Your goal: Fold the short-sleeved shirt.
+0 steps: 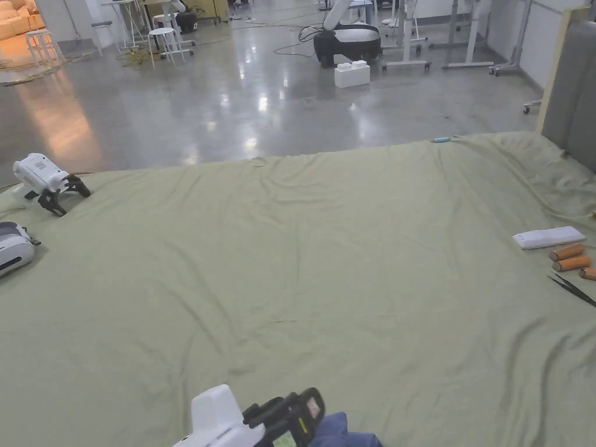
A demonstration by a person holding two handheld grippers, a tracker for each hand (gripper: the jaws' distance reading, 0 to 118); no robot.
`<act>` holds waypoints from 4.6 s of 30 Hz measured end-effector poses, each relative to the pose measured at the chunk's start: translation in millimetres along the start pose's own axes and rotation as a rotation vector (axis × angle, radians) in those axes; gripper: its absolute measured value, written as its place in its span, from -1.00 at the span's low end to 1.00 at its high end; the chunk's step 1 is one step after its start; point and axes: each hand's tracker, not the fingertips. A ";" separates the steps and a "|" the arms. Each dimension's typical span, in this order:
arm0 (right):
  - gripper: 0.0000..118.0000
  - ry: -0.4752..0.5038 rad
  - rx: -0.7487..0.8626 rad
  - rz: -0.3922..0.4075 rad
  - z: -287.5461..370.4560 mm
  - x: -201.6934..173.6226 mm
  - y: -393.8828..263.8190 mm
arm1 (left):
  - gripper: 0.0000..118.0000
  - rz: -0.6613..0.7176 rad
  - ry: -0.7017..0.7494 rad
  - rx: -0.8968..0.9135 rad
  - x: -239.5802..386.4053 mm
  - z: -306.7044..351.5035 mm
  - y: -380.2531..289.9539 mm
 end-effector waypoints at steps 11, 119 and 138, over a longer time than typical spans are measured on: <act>-1.00 0.011 -0.054 0.033 -2.2 -20.2 -5.5 | -0.98 -0.006 0.087 -0.288 -20.5 -94.6 -81.9; 0.66 0.018 0.502 0.391 22.9 -130.6 99.4 | 0.91 -0.770 0.489 0.632 132.9 185.0 40.6; 1.00 0.016 0.529 0.358 22.9 -129.3 100.3 | 1.00 -0.755 0.484 0.628 137.6 180.4 41.9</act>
